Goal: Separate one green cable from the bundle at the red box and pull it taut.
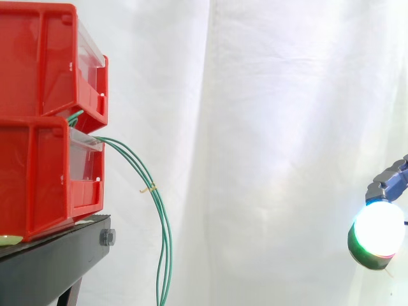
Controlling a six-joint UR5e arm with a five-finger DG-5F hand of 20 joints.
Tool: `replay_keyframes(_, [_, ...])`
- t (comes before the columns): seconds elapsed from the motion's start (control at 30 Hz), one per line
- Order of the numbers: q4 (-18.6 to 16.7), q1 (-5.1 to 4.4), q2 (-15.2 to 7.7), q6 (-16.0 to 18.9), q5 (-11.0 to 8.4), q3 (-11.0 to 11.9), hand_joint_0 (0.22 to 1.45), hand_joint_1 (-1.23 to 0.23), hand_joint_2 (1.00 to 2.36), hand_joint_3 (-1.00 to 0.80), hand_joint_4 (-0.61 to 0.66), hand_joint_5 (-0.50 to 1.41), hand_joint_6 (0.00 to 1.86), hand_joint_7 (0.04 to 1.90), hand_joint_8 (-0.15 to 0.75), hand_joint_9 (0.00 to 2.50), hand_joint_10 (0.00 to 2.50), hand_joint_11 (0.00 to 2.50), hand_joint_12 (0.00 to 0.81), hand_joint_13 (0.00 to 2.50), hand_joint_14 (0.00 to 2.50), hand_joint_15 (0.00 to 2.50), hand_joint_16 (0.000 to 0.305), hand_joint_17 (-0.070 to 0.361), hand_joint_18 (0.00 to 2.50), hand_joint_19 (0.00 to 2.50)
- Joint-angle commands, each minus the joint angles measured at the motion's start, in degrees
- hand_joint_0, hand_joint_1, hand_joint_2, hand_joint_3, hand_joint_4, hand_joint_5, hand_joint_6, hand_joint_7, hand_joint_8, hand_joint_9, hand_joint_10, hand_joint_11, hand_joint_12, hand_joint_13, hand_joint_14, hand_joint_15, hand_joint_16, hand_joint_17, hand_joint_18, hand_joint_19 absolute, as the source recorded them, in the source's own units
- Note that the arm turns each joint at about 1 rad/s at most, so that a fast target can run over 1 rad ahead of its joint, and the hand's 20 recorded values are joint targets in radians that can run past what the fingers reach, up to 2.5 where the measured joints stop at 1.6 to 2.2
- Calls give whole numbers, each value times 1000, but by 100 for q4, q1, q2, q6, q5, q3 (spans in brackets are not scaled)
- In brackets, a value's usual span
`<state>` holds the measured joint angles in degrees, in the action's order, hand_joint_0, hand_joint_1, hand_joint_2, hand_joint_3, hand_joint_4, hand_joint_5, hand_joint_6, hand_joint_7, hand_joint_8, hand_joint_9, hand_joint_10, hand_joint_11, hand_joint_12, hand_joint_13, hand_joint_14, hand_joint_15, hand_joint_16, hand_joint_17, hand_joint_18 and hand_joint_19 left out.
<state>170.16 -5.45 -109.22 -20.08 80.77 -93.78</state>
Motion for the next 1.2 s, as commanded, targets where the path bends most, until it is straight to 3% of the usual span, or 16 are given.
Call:
replay_keyframes(0.0, [0, 0, 6, 4, 0, 0, 593, -801, 1000, -500, 175, -157, 502, 693, 185, 1161, 15, 569, 351, 1126, 17, 563, 44, 99, 775, 682])
replay_keyframes(0.1, [0, 0, -2, -5, 0, 0, 591, -792, 1000, -500, 177, -153, 502, 734, 195, 1343, 19, 1039, 333, 1107, 20, 676, 46, 104, 798, 712])
replay_keyframes(0.13, [0, 0, -2, -5, 0, 0, 590, -792, 1000, -500, 178, -150, 502, 734, 185, 1375, 18, 1075, 331, 1121, 21, 672, 46, 104, 804, 718])
replay_keyframes(0.2, [0, 0, -2, -5, 0, -8, 590, -787, 1000, -500, 173, -147, 502, 726, 170, 1364, 18, 1044, 331, 1144, 19, 654, 46, 103, 805, 709])
replay_keyframes(0.27, [0, 0, -2, -5, 0, 0, 589, -783, 1000, -500, 176, -152, 502, 714, 184, 1275, 19, 831, 339, 1150, 20, 617, 45, 102, 800, 698])
replay_keyframes(0.57, [0, 0, -2, -5, 0, 0, 588, -775, 1000, -500, 188, -154, 502, 720, 225, 1227, 16, 746, 342, 1147, 19, 614, 45, 101, 827, 719])
replay_keyframes(1.17, [0, 0, -2, 4, 0, 0, 593, -765, 1000, -500, 192, -149, 502, 738, 202, 1280, 19, 798, 338, 1197, 18, 651, 44, 100, 853, 727])
